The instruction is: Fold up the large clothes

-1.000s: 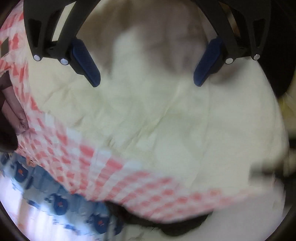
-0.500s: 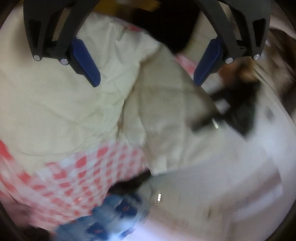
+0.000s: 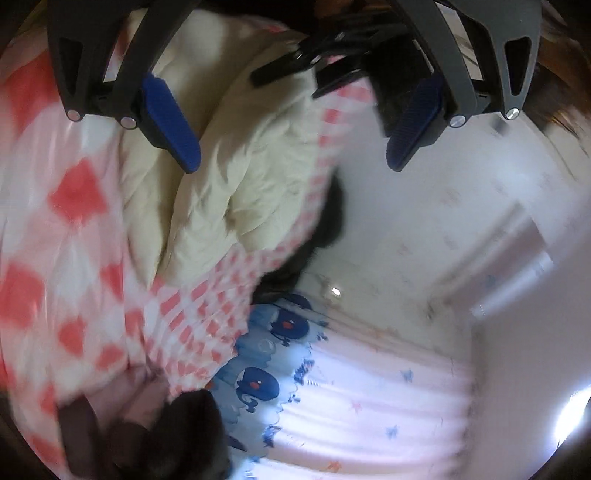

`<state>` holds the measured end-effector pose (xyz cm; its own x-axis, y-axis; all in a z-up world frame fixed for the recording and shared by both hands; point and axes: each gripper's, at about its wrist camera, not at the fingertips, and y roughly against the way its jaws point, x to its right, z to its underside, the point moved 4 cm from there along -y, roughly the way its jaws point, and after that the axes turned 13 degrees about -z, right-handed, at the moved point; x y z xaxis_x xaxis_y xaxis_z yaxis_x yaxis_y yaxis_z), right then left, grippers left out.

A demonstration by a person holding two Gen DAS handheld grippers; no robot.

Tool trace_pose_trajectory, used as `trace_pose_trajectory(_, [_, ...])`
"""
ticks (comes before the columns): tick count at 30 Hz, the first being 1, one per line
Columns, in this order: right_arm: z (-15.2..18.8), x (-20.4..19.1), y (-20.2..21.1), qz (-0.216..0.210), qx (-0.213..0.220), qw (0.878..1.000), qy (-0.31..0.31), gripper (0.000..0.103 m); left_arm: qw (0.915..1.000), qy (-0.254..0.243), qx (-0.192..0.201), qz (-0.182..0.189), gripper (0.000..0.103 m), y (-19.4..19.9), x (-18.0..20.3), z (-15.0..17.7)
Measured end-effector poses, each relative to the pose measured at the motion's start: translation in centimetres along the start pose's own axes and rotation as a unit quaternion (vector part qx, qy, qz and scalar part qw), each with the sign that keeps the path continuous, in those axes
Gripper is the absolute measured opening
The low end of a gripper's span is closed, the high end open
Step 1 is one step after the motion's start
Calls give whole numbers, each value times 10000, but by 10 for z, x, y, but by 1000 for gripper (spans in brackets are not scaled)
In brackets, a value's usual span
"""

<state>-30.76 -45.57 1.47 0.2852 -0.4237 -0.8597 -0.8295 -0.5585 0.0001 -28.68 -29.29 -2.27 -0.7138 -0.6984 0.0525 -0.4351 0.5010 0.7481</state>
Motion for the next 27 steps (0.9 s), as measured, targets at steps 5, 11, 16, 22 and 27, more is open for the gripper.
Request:
trace_pose_trajectory(5, [-1, -14, -67, 1404, -1398, 9739, 1111, 97, 9991, -397, 107, 44, 69, 12, 5, 1])
trace_pose_trajectory(11, [13, -2, -84, 2017, -1731, 9551, 1307, 97, 9980, -550, 141, 282, 74, 33, 5, 19])
trace_pose_trajectory(16, [-9, -42, -115, 1055, -2061, 9637, 1333, 97, 9980, -432, 77, 453, 75, 40, -2, 24])
trace_pose_trajectory(22, [11, 3, -175, 893, -3131, 9423, 781, 88, 9962, 38, 38, 870, 76, 85, -41, 31])
trace_pose_trajectory(27, [22, -12, -164, 624, -2938, 9443, 1343, 30, 9912, 1196, 501, 277, 77, 110, -133, 21])
